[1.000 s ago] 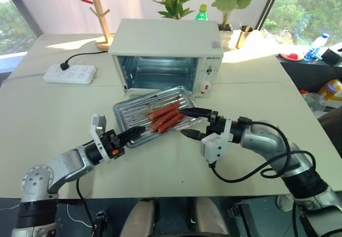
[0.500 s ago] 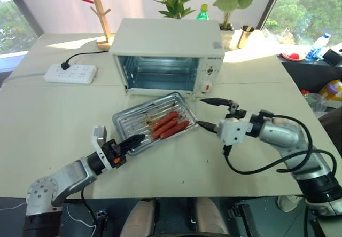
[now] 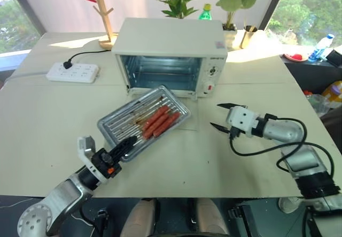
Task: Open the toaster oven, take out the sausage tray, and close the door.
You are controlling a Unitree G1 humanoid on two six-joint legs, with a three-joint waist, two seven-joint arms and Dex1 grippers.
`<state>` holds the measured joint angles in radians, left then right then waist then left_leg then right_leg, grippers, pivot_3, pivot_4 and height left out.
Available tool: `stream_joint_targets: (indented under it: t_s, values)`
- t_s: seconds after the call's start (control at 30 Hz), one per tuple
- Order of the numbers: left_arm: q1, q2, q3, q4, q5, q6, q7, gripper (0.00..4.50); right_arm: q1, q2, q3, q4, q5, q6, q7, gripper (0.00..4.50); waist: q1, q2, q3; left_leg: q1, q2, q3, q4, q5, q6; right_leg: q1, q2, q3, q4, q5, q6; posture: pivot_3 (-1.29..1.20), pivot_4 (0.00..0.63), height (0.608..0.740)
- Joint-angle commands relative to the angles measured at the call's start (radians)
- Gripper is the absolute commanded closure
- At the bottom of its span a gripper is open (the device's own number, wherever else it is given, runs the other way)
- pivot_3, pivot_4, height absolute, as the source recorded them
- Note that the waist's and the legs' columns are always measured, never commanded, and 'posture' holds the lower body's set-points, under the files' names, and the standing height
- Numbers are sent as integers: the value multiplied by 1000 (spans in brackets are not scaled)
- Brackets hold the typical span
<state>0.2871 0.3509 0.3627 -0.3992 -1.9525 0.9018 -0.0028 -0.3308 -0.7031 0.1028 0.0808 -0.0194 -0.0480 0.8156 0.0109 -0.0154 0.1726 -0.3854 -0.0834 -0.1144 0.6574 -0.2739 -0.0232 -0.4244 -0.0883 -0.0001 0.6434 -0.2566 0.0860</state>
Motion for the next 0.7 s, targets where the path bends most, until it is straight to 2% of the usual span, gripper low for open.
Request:
stream_joint_targets:
  t_s: [0.03, 0.17, 0.43, 0.7]
  values:
    - [59, -26, 64, -113, -20, -79, -15, 4500, -45, 22, -3, 40, 37, 38, 30, 1084, 1, 0, 0, 0, 0, 0, 0, 0, 0, 0, 0, 0, 0, 0, 0, 0, 150, 740]
    - [164, -76, 95, -214, -20, -176, -12, 4500, -72, 59, 10, 69, 76, 94, 85, 1084, 2, 0, 0, -1, 1, 0, -1, -1, 1, 0, 0, 0, -4, 0, 0, 0, 150, 740]
    - [312, -155, 78, -349, -20, -347, 2, 4500, -147, 128, 29, 131, 117, 175, 154, 1084, 3, 1, 0, -2, 2, 1, -8, -1, 2, 0, 1, -1, -13, 1, -1, 0, 150, 740]
    - [474, -194, 108, -432, -20, -466, -42, 4500, -198, 167, 52, 191, 124, 192, 200, 1084, 2, 0, 1, -3, 2, 2, -8, -2, 4, 0, 1, -1, -15, 1, -1, 0, 150, 740]
